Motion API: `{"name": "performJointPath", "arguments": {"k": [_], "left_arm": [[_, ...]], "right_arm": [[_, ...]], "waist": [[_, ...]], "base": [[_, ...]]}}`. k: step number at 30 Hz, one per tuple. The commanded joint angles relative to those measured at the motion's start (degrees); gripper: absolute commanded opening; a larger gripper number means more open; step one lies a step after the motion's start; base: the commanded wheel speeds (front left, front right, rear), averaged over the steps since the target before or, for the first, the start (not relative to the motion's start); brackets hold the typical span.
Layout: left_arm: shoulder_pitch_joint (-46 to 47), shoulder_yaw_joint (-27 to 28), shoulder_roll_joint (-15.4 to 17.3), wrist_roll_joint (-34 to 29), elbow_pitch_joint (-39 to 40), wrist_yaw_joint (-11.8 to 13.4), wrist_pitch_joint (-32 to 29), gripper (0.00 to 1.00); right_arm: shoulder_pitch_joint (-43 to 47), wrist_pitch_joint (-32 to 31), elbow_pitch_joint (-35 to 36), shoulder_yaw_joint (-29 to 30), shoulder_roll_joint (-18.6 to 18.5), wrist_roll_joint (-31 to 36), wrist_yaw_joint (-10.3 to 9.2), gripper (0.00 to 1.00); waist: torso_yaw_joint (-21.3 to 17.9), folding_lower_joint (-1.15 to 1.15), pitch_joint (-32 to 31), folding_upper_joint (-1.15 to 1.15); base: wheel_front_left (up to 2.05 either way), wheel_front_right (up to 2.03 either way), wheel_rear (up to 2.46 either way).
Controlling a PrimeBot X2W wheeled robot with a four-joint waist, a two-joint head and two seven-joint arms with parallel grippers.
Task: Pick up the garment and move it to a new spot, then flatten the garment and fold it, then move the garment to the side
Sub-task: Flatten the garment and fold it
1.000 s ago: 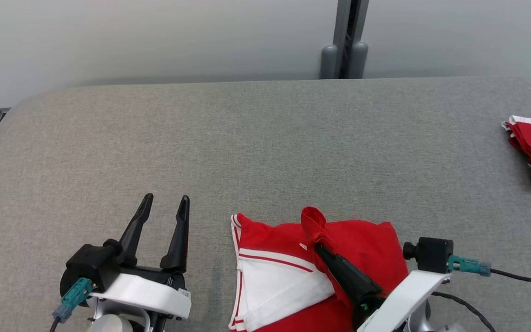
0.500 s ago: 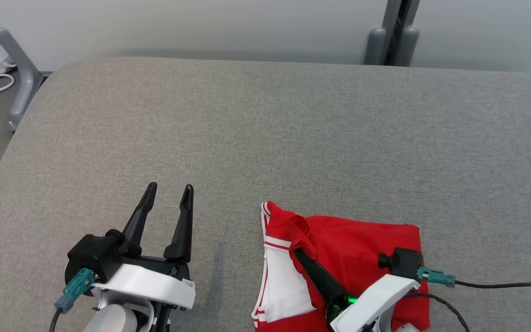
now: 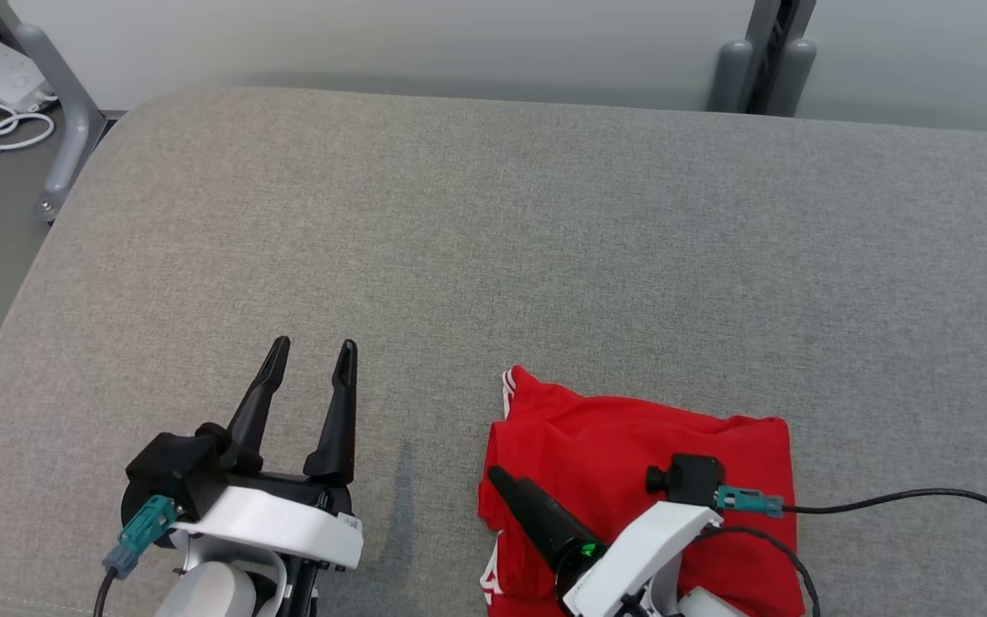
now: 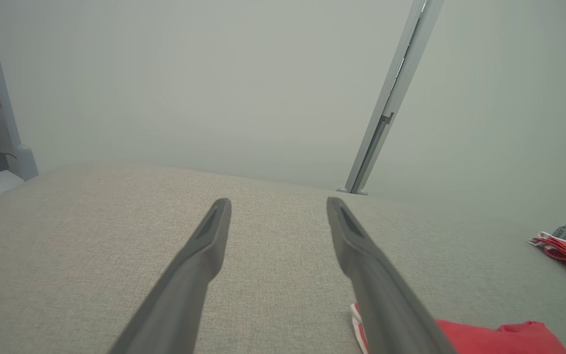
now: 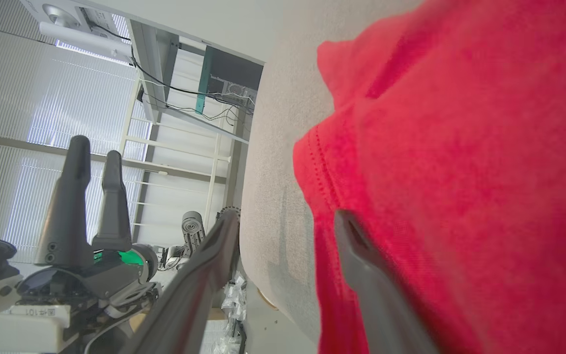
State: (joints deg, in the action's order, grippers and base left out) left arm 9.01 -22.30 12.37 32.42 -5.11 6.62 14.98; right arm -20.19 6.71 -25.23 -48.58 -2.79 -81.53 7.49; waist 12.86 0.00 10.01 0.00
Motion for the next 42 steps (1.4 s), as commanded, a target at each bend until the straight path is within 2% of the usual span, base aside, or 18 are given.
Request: {"name": "performJointPath", "arguments": {"k": [1,5,9,13,17,22,25,28,30,34,38,42], "left_arm": [[0.7,0.4,0.2,-0.2,-0.2,-0.1,0.3,1.0],[-0.1,0.7,-0.1,-0.5,-0.6,-0.4,0.3,1.0],[-0.9,1.1,-0.1,-0.7,-0.6,-0.3,0.3,1.0],[-1.5,1.0,-0.3,-1.0,-0.3,-0.3,0.3,1.0],[-1.9,0.8,-0.4,-1.4,0.0,-0.1,0.3,1.0],[-1.9,1.0,-0.6,-1.8,0.3,0.0,0.3,1.0],[-2.1,1.5,-0.9,-1.9,0.4,0.1,0.3,1.0],[-2.4,2.1,-1.2,-2.5,0.5,0.0,0.2,1.0],[-2.6,2.4,-1.7,-2.6,0.6,-0.8,0.2,1.0],[-3.2,3.3,-2.4,-3.9,0.3,-1.9,0.3,1.0],[-4.6,5.4,-3.5,-6.1,0.2,-2.8,0.2,1.0],[-5.7,7.6,-4.7,-9.5,0.3,-4.0,0.2,1.0]], "right_arm": [[-1.0,0.6,-0.1,-0.6,-0.3,-0.1,-0.01,1.0],[-3.2,2.4,0.9,-2.7,-0.3,1.0,-0.01,1.0],[-5.4,4.1,1.0,-1.4,-1.0,5.2,-0.01,1.0],[-6.6,5.1,1.9,2.4,-4.7,10.3,-0.01,1.0],[-6.0,5.0,3.3,7.3,-10.4,16.5,-0.01,1.0],[-4.7,5.6,4.2,14.5,-17.2,30.9,-0.01,1.0],[-2.0,5.6,6.5,21.1,-17.6,37.9,-0.01,1.0],[0.7,6.1,9.9,26.7,-19.4,50.3,-0.02,1.0],[4.0,6.6,12.4,31.1,-18.1,57.5,-0.01,1.0],[10.6,7.5,17.0,40.3,-14.1,65.7,-0.03,1.0],[15.7,8.2,21.0,46.9,-8.4,70.9,-0.02,1.0],[18.6,8.5,23.9,49.9,-4.6,74.0,-0.02,1.0]], "waist": [[-0.2,0.0,-0.3,0.0],[-1.1,0.0,-1.5,0.0],[-2.4,0.0,-3.0,0.0],[-4.1,0.0,-4.5,0.0],[-5.7,0.0,-5.3,0.0],[-7.2,0.0,-5.8,0.0],[-7.9,0.0,-6.0,0.0],[-8.4,0.0,-6.2,0.0],[-8.5,0.0,-6.3,0.0],[-8.7,0.0,-6.3,0.0],[-9.0,0.0,-6.1,0.0],[-9.1,0.0,-6.0,0.0]], "base": [[0.0,0.0,0.0],[0.0,0.0,0.0],[0.0,0.0,0.0],[0.0,0.0,0.0],[0.0,0.0,0.0],[0.0,0.0,0.0],[0.0,0.0,0.0],[0.0,0.0,0.0],[0.0,0.0,0.0],[0.0,0.0,0.0],[0.0,0.0,0.0],[0.0,0.0,0.0]]}}
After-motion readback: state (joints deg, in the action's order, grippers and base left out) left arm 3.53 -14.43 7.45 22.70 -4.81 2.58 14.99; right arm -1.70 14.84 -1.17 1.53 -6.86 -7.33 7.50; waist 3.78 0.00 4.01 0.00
